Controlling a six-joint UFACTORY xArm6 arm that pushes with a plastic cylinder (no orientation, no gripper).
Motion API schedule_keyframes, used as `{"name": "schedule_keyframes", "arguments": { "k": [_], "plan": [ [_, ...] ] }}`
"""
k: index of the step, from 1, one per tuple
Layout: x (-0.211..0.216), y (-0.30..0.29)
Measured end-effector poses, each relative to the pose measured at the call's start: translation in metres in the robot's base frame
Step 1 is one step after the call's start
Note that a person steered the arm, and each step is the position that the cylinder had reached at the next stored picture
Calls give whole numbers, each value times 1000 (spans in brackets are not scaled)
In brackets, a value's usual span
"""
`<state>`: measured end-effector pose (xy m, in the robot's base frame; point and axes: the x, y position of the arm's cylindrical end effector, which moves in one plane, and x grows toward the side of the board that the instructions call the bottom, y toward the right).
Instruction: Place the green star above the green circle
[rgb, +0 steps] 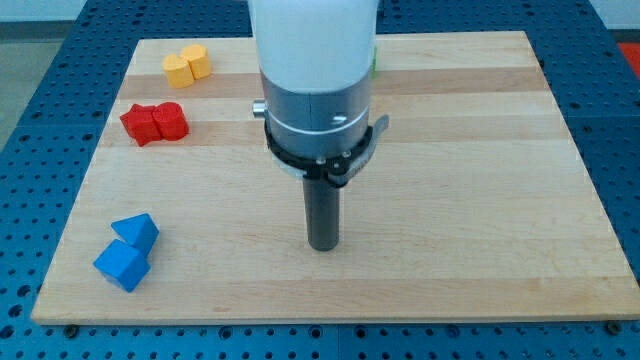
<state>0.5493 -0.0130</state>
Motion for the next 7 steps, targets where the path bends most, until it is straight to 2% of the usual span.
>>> {"name": "schedule_keyframes", "arguments": {
  "k": [1,4,5,6,7],
  "plan": [
    [-34,-1],
    [-258,-25],
    [-322,-15],
    [-339,31],
    [-339,37]
  ]
}}
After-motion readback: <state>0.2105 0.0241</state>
